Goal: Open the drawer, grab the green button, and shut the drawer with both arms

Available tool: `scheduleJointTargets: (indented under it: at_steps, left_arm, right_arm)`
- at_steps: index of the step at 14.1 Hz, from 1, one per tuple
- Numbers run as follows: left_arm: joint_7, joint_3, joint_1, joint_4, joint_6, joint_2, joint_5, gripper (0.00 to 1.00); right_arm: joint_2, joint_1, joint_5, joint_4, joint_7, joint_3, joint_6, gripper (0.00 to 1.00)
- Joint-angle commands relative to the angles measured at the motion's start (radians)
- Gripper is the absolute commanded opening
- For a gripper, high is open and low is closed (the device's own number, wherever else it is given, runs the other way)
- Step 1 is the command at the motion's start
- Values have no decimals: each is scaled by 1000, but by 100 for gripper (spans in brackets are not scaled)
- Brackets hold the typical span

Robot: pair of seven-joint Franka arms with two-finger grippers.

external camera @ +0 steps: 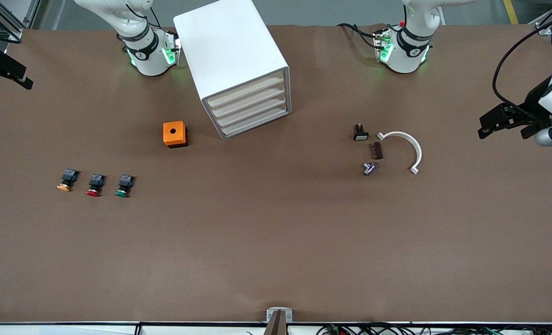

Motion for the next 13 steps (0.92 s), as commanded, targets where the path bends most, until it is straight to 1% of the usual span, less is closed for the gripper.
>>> scheduleJointTargets:
  at_steps: [1, 3, 4, 10, 13]
  left_arm:
    - [6, -2, 5, -54, 12, -49, 3, 100]
    - [5, -4, 3, -86, 32, -72, 3, 100]
    - [-1, -5, 3, -88, 36, -74, 3, 100]
    - [-9, -10, -1, -57, 33, -62, 4, 100]
    - [-43, -10, -3, -47, 32, -54, 4, 100]
  right_arm:
    - [-23, -17, 11, -18, -11, 10, -2, 100]
    - [-23, -17, 11, -18, -11, 10, -1, 100]
    - [-23, -17, 10, -18, -11, 10, -1, 100]
    - [-22, -16, 10, -18, -11, 10, 1, 100]
    - [-22, -14, 10, -18, -9, 12, -1, 100]
